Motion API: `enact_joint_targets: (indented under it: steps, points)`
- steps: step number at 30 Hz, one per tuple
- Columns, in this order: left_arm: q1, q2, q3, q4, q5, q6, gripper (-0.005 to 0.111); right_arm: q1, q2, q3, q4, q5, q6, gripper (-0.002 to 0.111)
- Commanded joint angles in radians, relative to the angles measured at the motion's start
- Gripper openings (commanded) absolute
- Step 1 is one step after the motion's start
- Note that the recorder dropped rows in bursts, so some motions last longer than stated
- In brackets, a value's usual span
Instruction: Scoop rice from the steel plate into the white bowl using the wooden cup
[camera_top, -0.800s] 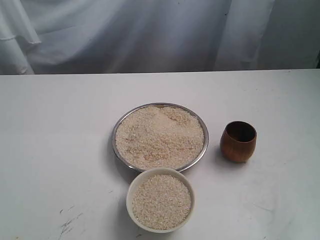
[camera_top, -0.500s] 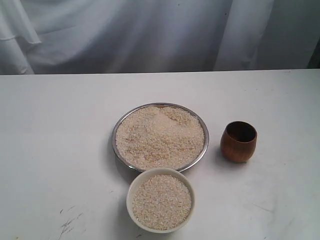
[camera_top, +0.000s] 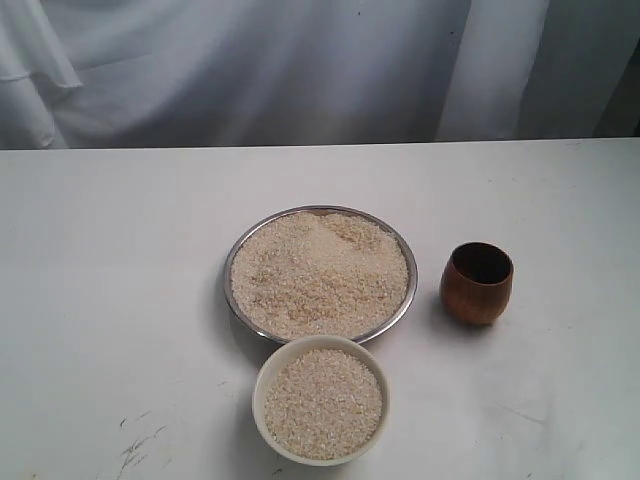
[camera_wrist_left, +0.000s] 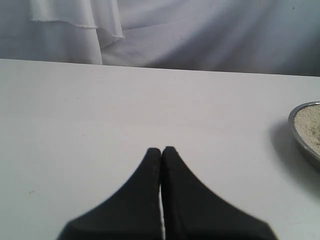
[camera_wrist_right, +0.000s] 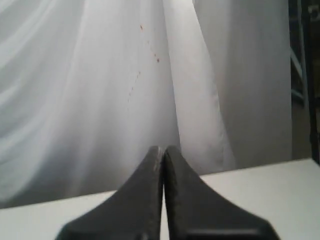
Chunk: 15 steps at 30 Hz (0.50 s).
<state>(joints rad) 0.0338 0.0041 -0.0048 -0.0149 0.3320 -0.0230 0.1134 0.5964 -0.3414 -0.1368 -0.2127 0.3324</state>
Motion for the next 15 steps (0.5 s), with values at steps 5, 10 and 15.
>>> enact_joint_targets:
  steps: [5, 10, 15]
  points:
    - [0.002, -0.004, 0.005, 0.001, -0.013, -0.001, 0.000, 0.080, 0.356, 0.113, -0.375, -0.456, -0.036, 0.000]
    - [0.002, -0.004, 0.005, 0.001, -0.013, -0.001, 0.000, 0.103, 0.507, 0.126, -0.246, -0.524, -0.005, 0.000]
    - [0.002, -0.004, 0.005, 0.001, -0.013, -0.001, 0.000, 0.132, 0.649, 0.126, -0.232, -0.620, -0.080, 0.000]
